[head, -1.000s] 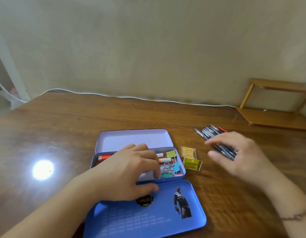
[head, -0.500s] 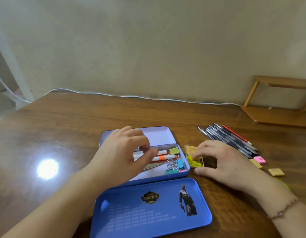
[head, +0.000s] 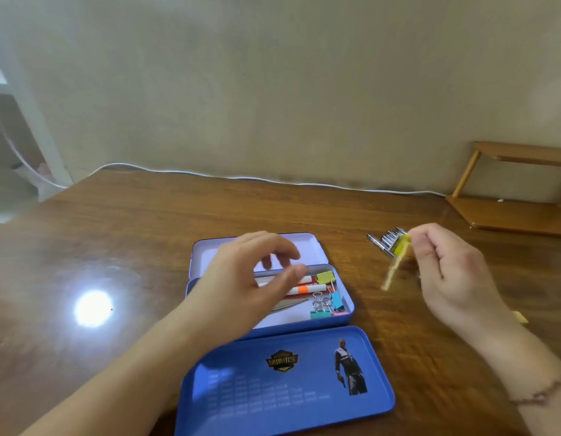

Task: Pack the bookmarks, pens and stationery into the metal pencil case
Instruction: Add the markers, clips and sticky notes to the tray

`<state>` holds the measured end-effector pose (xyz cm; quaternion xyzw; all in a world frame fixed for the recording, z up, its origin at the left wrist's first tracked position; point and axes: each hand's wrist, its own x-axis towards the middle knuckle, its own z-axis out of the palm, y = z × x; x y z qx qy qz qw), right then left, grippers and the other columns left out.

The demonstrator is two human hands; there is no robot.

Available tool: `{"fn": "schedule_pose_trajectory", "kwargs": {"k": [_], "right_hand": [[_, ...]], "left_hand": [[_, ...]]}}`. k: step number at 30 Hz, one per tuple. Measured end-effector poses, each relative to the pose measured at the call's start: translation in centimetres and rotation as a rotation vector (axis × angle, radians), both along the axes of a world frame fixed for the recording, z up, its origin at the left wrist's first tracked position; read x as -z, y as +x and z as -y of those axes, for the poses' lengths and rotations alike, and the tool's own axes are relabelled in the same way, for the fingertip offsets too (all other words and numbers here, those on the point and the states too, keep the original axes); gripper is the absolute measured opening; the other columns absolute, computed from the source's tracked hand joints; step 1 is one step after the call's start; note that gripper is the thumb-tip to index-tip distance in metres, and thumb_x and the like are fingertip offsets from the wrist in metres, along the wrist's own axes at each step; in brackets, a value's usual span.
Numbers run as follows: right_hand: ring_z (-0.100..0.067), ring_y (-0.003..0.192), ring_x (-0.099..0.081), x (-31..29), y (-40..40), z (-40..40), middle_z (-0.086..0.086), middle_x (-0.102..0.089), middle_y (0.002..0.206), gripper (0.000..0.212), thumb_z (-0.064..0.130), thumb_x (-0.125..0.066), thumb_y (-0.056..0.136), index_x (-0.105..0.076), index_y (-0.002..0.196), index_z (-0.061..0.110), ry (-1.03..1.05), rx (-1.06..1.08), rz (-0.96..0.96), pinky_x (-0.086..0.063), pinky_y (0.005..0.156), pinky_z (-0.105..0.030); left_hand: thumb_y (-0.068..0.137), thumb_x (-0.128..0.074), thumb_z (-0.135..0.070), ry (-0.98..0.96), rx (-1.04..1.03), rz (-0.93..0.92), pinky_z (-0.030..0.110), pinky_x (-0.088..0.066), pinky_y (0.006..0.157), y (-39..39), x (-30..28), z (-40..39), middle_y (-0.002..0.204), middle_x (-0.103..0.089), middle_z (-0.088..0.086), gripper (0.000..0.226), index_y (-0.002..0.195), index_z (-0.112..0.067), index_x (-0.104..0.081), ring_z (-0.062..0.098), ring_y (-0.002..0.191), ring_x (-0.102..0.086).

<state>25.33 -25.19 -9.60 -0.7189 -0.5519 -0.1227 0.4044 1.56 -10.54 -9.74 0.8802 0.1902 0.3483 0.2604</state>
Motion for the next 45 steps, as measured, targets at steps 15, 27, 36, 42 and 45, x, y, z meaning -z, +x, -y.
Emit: {"fn": "schedule_pose_trajectory", "kwargs": {"k": [15, 27, 36, 42, 45], "right_hand": [[-0.019, 0.080, -0.073, -0.8, -8.2, 0.2, 0.003, -0.076, 0.089, 0.049, 0.049, -0.063, 0.079, -0.057, 0.124, 0.030, -0.077, -0.449, -0.631, -0.059, 0.071, -0.035], [-0.009, 0.085, -0.062, -0.9, -6.8, 0.0, 0.011, -0.068, 0.089, 0.010, 0.036, -0.064, 0.080, -0.070, 0.087, 0.034, -0.113, -0.217, -0.362, -0.053, 0.071, -0.024], [-0.004, 0.088, -0.051, -1.1, -10.1, -6.1, 0.018, -0.063, 0.087, 0.007, 0.027, -0.064, 0.088, -0.070, 0.091, 0.031, -0.457, -0.311, 0.003, -0.044, 0.084, -0.031], [-0.005, 0.089, -0.055, 0.2, -11.3, -6.8, 0.015, -0.064, 0.088, 0.012, 0.023, -0.061, 0.089, -0.071, 0.091, 0.030, -0.581, -0.316, -0.064, -0.047, 0.081, -0.027], [-0.008, 0.093, -0.048, 0.6, -11.2, -6.7, 0.014, -0.054, 0.091, 0.018, 0.022, -0.057, 0.092, -0.073, 0.096, 0.029, -0.545, -0.282, 0.047, -0.043, 0.084, -0.029]], "left_hand": [[0.067, -0.080, -0.021, -0.819, 0.218, 0.135, 0.025, -0.054, 0.055, 1.6, -1.0, 2.6, 0.064, -0.070, 0.012, 0.021, 0.081, -0.009, -0.071, 0.020, 0.055, -0.067], [0.092, -0.065, -0.026, -0.002, -0.080, -0.105, 0.026, -0.052, 0.086, -1.1, -0.8, -2.1, 0.099, -0.071, -0.016, 0.010, 0.100, -0.023, -0.071, 0.002, 0.098, -0.064], [0.091, -0.064, -0.036, 0.199, -0.139, -0.338, 0.032, -0.044, 0.097, -2.2, 0.5, -4.8, 0.120, -0.065, -0.012, 0.023, 0.113, -0.028, -0.067, 0.014, 0.116, -0.054], [0.092, -0.063, -0.035, 0.238, -0.049, -0.377, 0.038, -0.048, 0.096, -2.3, 0.5, -4.5, 0.120, -0.065, -0.011, 0.027, 0.118, -0.026, -0.066, 0.013, 0.114, -0.056], [0.092, -0.061, -0.038, 0.243, -0.023, -0.420, 0.037, -0.046, 0.097, -2.4, 0.3, -4.5, 0.123, -0.064, -0.012, 0.031, 0.122, -0.028, -0.064, 0.012, 0.114, -0.054]]}}
